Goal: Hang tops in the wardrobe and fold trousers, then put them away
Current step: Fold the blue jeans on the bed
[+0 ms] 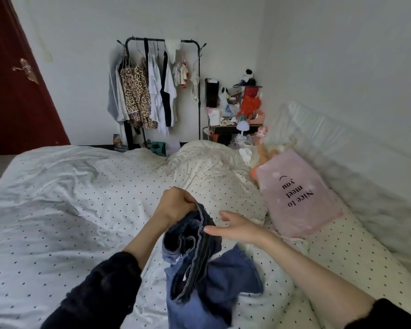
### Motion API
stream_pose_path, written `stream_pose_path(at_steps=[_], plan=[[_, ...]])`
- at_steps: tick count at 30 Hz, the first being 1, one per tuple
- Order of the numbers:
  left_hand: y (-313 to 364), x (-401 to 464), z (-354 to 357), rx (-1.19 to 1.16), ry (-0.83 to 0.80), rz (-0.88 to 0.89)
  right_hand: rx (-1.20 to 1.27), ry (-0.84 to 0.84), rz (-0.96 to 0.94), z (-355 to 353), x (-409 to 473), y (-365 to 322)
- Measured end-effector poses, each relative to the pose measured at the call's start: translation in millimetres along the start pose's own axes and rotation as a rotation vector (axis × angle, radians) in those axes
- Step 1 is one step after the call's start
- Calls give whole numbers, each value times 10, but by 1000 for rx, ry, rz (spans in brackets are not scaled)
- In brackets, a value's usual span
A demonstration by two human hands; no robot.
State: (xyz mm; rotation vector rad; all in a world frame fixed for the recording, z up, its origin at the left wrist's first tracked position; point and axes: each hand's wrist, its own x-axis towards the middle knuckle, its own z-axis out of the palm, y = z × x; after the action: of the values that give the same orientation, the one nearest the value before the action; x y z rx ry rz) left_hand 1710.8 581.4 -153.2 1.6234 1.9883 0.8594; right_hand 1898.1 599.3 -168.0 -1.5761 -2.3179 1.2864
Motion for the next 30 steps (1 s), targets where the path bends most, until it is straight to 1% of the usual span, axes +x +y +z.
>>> stream_pose_path(at_steps=[2, 3, 5, 6, 8, 11, 13, 15, 18, 21, 23, 25, 28, 30], plan=[[134, 43, 28, 9, 11, 24, 29, 124, -48, 173, -36, 8], [192, 62, 25, 9, 26, 34, 82, 180, -76, 225, -55, -36], [304, 114, 9, 4, 60, 38, 187, 251, -100, 242, -54, -116], [350, 131, -2, -9, 71, 29, 178, 274, -90, 223, -51, -133], [382, 162, -54, -33, 84, 19, 16, 328, -22, 134, -20, -113], [346, 175, -150, 12, 82, 36, -227, 406, 69, -126, -35, 84], [283, 190, -255, 1, 124, 18, -346, 478, 108, -381, -97, 209], [215, 225, -377, -63, 171, -40, -424, 516, 125, -629, -143, 276], [174, 265, -518, -139, 155, -85, -481, 529, 100, -887, -144, 181], [146, 285, -630, -93, 141, -81, -425, 538, 52, -1105, -100, -44], [50, 268, -690, 26, 113, -94, -341, 549, -7, -1271, -92, -170], [-75, 212, -689, 150, 66, -129, -279, 570, -65, -1435, -66, -279], [-188, 137, -571, 272, -46, -178, -223, 569, -111, -1579, -33, -442], [-230, 132, -504, 251, -59, -193, -195, 571, -123, -1646, -24, -535]])
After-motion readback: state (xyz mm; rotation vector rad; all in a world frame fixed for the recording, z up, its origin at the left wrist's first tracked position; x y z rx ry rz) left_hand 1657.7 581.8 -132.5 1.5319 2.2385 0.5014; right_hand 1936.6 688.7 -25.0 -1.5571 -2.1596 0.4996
